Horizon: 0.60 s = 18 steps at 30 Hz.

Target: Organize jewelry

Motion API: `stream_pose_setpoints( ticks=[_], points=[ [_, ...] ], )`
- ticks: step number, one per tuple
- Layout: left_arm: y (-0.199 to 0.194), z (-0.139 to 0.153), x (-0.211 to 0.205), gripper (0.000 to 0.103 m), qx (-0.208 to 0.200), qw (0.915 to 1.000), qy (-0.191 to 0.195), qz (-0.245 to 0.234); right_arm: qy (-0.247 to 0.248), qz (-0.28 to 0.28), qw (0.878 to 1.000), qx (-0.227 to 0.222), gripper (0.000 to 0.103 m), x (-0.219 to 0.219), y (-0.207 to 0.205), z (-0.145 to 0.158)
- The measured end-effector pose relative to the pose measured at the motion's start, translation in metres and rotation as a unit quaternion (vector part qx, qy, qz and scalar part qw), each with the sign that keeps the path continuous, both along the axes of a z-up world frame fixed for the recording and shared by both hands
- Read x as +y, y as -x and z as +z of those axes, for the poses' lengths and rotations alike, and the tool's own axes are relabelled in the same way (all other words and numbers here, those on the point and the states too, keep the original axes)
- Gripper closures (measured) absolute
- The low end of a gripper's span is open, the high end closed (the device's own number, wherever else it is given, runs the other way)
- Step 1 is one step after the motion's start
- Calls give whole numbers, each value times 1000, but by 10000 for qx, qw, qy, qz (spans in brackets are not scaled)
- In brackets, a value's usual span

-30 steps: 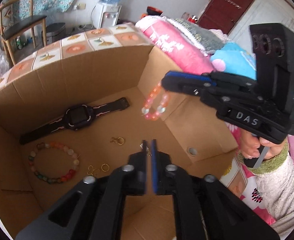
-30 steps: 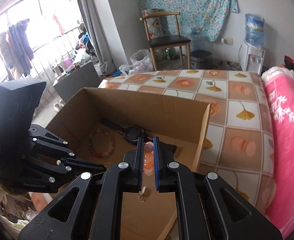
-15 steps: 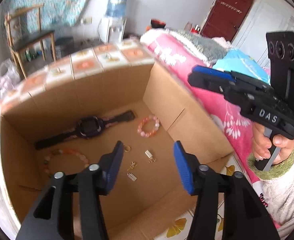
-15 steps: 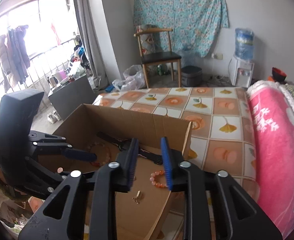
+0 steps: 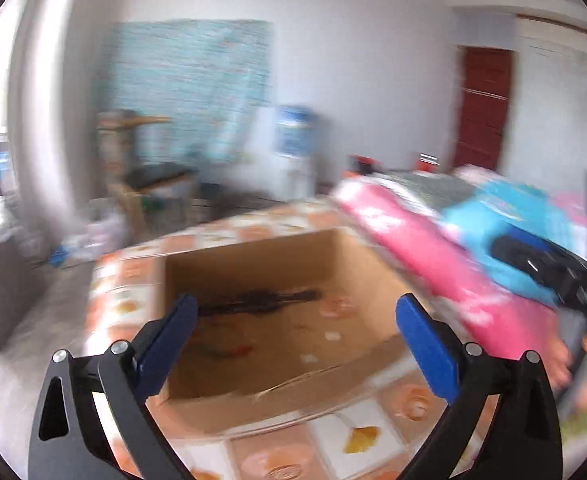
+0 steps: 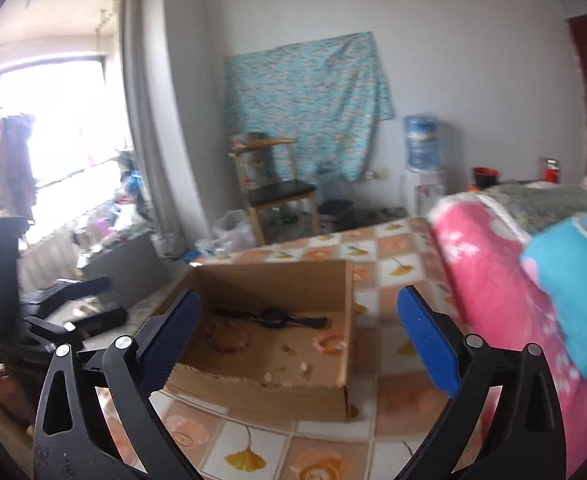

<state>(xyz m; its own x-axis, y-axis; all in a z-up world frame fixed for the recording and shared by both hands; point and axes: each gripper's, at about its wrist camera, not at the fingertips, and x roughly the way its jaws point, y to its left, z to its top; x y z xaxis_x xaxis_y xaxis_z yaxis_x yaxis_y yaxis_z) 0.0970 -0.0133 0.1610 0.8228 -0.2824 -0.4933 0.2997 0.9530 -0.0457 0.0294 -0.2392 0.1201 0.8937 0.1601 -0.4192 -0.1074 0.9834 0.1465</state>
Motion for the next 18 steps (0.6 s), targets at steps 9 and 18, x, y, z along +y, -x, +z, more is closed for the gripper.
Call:
stream_pose_setpoints(
  ticks=[9, 18],
  points=[
    [36, -27, 6, 5, -354, 9915, -538, 1133, 933, -933, 9892, 632, 8, 39, 4, -34],
    [27, -32, 21, 5, 136, 9893, -570, 1336, 1072, -1158, 9866, 420, 8, 54, 3, -33]
  ],
)
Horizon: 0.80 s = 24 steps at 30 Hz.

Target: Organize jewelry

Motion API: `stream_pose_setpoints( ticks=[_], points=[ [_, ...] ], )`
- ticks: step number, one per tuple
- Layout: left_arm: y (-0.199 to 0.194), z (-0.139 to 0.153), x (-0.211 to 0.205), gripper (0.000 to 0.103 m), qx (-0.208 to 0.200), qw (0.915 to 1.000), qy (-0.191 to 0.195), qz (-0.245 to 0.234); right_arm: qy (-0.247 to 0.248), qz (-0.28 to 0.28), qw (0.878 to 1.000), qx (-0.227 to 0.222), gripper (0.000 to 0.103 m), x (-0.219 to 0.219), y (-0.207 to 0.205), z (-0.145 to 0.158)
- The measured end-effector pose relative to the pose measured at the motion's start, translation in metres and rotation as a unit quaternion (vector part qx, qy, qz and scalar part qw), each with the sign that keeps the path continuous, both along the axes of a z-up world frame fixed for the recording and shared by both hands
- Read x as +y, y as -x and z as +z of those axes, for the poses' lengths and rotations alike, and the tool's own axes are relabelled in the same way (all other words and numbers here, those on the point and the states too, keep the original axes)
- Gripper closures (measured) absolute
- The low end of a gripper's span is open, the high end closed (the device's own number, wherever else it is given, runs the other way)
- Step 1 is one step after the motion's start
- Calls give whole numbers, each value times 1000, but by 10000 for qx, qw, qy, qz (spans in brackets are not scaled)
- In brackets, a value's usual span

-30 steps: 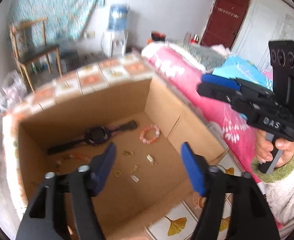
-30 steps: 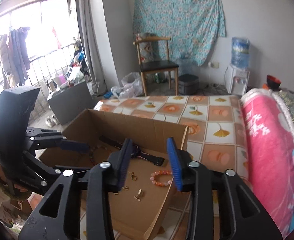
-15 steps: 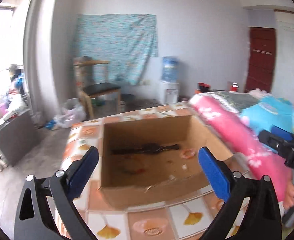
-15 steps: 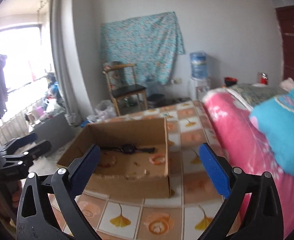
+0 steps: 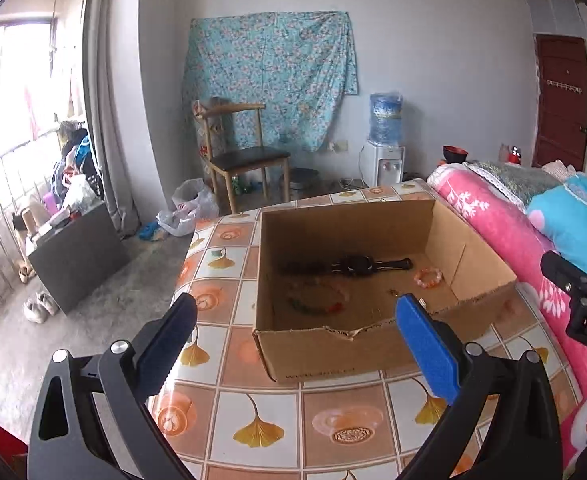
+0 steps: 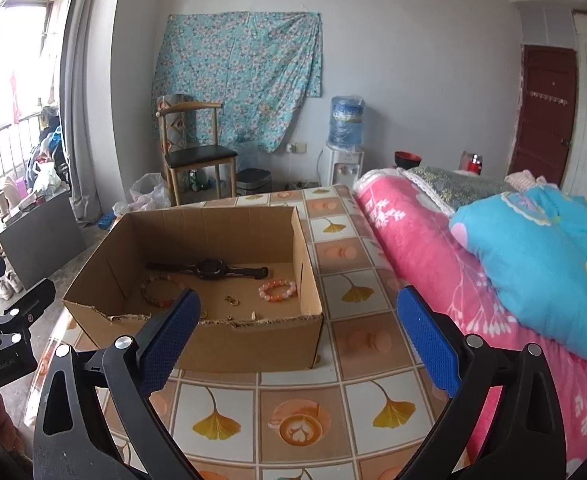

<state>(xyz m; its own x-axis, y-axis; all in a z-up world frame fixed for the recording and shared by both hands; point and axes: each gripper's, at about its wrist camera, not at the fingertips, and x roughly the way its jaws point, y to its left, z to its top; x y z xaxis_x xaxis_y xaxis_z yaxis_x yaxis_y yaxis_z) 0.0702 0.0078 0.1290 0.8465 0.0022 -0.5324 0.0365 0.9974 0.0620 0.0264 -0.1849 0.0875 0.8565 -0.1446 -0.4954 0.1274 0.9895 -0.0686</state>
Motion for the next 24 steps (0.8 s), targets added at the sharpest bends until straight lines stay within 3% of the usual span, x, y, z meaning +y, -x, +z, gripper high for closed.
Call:
stream_pose_setpoints(
  ticks=[6, 13, 24],
  points=[
    [-13, -2, 6, 5, 402, 9983, 400, 128, -149, 30, 9993, 346, 8, 3, -13, -8],
    [-30, -20, -6, 5, 1076, 9934, 249, 311, -236, 63, 9969, 745, 8, 8, -27, -24],
    [-47, -38, -7, 5, 1673, 9841, 446, 395, -367, 37, 9923, 1179, 8, 6, -41, -42]
  ],
)
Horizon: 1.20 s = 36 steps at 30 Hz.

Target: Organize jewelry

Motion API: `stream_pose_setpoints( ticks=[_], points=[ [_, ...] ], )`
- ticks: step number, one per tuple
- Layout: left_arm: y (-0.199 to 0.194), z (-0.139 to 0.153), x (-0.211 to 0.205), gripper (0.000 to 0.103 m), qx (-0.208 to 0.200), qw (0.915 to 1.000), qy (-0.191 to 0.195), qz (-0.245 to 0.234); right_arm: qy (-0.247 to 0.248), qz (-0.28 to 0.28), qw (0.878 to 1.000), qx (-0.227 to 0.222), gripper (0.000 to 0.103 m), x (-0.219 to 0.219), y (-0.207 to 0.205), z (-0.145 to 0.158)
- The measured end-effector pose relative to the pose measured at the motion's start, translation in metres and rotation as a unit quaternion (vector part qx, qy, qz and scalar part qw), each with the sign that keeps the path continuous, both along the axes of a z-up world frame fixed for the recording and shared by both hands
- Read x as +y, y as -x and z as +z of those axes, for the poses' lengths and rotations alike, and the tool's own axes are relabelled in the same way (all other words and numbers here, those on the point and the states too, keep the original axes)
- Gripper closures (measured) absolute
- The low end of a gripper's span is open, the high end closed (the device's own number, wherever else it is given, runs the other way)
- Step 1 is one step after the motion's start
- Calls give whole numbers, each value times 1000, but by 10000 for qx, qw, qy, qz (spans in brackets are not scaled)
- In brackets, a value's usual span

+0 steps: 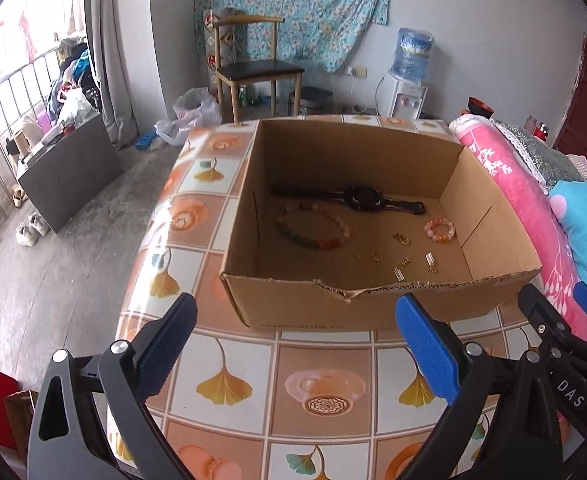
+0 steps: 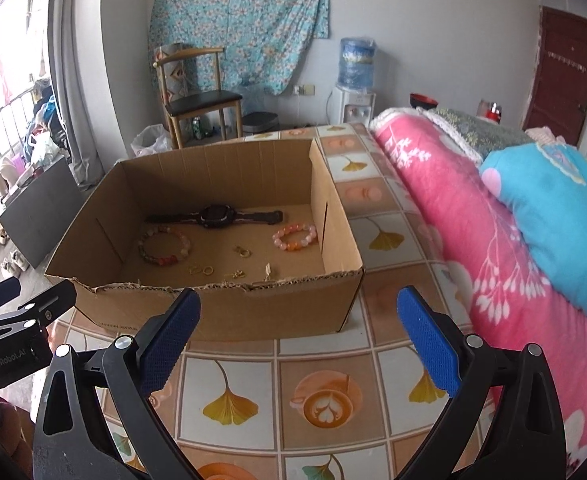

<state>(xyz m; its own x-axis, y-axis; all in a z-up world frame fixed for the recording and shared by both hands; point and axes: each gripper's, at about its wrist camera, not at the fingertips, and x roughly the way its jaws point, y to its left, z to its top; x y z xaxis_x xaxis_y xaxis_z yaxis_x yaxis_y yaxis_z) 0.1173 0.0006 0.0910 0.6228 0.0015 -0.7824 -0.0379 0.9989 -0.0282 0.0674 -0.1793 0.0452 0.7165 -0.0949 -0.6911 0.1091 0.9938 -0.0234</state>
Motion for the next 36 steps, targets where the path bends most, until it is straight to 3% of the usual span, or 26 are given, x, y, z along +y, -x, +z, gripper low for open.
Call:
stream_pose_setpoints(
  ticks=[14, 36],
  points=[
    [-8, -15, -11, 5, 412, 9991, 9, -60, -143, -26, 9994, 314, 8, -11, -5, -12],
    [-14, -19, -16, 5, 473, 9989, -15, -65, -169, 118, 9991, 368, 8, -16, -13, -13]
  ],
)
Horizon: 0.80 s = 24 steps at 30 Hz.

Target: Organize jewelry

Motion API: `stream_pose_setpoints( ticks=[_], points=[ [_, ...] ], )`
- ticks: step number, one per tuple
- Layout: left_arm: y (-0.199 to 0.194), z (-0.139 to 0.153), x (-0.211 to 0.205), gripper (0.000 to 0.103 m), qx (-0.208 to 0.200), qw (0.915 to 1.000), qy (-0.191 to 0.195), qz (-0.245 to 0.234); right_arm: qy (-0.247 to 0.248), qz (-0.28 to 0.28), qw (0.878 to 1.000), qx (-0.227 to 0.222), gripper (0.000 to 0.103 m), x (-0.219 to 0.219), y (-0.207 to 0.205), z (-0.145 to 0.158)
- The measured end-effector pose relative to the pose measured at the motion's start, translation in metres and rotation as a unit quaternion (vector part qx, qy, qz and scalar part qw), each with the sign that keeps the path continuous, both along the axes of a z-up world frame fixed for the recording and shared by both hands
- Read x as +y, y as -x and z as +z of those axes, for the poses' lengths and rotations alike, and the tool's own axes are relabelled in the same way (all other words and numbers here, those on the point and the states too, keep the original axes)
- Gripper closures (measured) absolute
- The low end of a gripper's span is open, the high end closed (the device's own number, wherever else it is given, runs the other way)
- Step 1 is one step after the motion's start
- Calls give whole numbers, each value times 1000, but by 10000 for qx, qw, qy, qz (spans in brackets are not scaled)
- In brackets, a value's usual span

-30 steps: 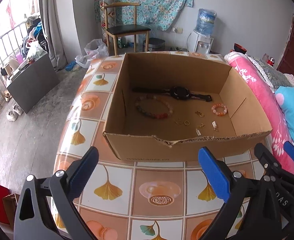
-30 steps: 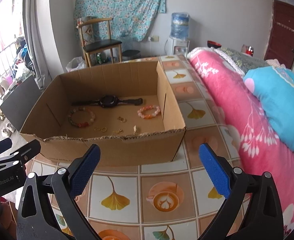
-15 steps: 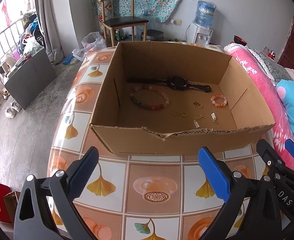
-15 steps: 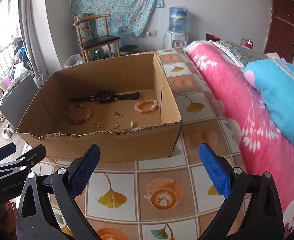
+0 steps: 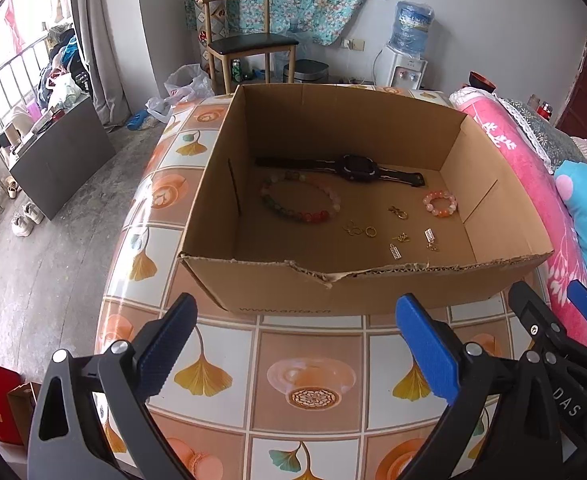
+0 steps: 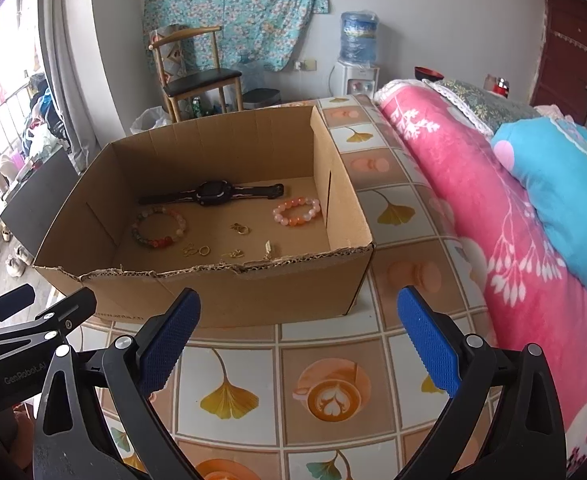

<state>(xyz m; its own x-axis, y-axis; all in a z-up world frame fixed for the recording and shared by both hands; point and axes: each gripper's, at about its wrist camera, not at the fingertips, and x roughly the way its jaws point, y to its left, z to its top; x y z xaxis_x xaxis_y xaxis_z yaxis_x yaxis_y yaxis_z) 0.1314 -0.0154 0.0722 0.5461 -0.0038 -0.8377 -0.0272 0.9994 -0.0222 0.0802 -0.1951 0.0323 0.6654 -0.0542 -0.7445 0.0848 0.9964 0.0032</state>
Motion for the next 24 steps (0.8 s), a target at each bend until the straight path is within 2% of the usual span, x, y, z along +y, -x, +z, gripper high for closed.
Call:
stream_pose_setpoints(
  ticks=[24],
  points=[
    [1, 3, -1, 5, -14, 10000, 64, 49, -4, -6, 10000, 15, 8, 0, -1, -1]
  ],
)
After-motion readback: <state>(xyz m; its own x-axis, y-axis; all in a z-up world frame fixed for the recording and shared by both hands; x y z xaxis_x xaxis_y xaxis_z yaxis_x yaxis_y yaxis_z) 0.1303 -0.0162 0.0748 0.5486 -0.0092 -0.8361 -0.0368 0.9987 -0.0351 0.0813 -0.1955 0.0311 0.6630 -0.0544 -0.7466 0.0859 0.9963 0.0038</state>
